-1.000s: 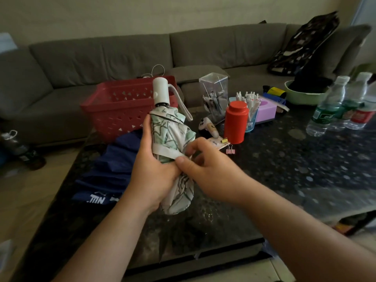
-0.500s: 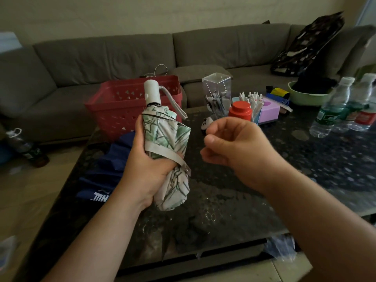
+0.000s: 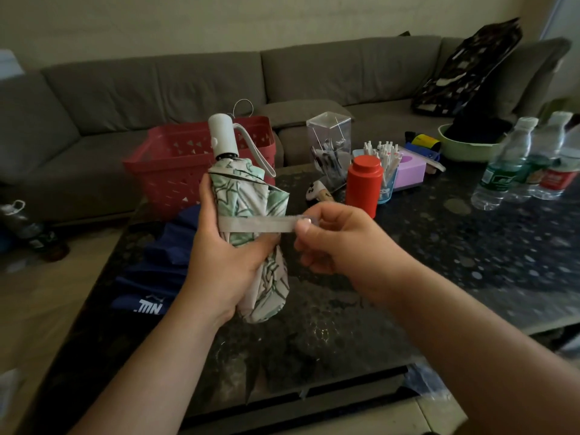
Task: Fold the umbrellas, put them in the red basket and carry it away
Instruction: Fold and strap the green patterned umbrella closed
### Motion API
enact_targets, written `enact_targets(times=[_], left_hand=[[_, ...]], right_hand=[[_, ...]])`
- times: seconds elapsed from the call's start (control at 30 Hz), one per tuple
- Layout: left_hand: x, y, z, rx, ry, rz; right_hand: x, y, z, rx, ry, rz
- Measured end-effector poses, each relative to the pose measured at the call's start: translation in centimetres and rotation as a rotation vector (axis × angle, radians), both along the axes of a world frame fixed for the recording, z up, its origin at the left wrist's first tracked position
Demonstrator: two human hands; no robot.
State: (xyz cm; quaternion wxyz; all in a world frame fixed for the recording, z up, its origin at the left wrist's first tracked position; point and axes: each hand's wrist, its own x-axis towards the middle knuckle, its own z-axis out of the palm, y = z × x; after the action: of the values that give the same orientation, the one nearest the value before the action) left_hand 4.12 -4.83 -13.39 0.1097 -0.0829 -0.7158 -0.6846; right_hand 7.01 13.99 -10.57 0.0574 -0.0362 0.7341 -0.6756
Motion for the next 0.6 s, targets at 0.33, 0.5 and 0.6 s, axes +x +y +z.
enact_targets(times=[0.33, 0.5, 0.6], left_hand=[[-0.3, -0.3, 0.9, 0.168, -0.051, -0.141], [0.7, -0.4, 1.8, 0.304, 0.0, -0.324], [1.3, 0.3, 1.7, 0.353, 0.028, -0.387]], right_hand=[[-0.1, -0.1, 0.1, -0.221, 0.136, -0.195], [-0.8, -0.2, -0.7, -0.083, 0.167, -0.23], [-1.1, -0.6, -1.1, -0.085, 0.186, -0.203]])
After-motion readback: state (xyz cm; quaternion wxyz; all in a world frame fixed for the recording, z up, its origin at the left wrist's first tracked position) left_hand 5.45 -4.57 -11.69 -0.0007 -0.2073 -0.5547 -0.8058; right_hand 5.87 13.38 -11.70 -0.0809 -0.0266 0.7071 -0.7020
